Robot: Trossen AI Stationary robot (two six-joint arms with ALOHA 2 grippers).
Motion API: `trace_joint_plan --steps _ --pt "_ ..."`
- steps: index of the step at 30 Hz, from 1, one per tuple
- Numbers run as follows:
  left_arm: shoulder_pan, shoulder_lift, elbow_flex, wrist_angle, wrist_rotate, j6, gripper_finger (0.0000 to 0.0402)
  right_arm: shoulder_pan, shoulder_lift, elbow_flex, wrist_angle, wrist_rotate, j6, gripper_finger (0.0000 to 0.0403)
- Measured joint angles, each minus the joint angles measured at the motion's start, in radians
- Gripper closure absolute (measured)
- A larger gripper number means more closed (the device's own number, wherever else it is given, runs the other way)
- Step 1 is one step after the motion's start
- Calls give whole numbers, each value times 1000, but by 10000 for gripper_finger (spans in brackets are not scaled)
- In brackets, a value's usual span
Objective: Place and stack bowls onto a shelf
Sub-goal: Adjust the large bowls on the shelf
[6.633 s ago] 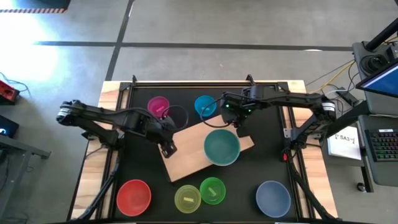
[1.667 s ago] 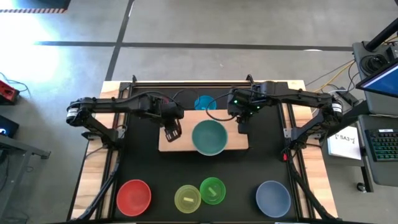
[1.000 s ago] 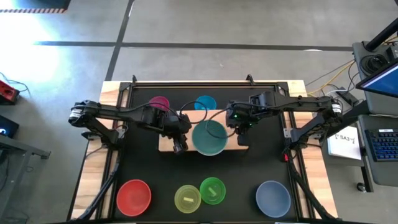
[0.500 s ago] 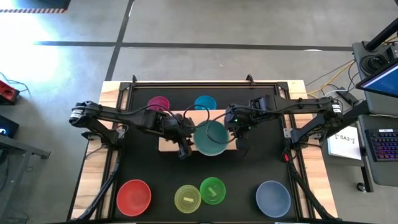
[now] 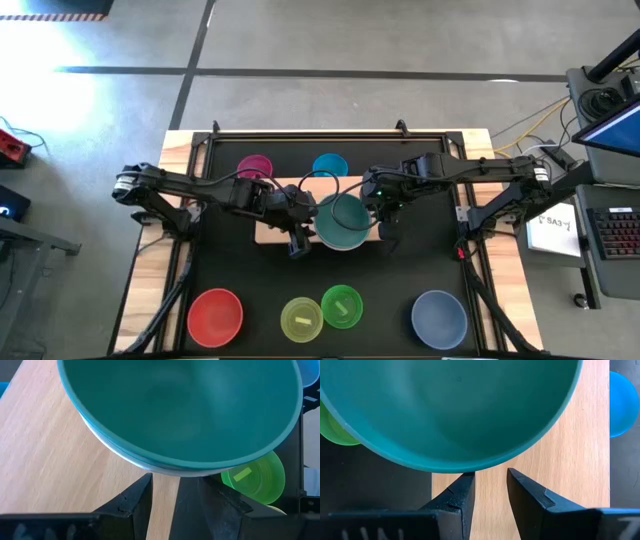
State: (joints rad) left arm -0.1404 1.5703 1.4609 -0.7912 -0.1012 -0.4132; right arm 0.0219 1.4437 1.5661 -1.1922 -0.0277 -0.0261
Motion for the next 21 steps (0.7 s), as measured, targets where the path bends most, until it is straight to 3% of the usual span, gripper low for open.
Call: trace_joint_plan --steps 12,21 --pt "11 9 -5 57 6 31 260 0 0 0 -32 0 10 305" --pt "35 113 45 40 34 126 260 0 -2 0 -58 1 8 301"
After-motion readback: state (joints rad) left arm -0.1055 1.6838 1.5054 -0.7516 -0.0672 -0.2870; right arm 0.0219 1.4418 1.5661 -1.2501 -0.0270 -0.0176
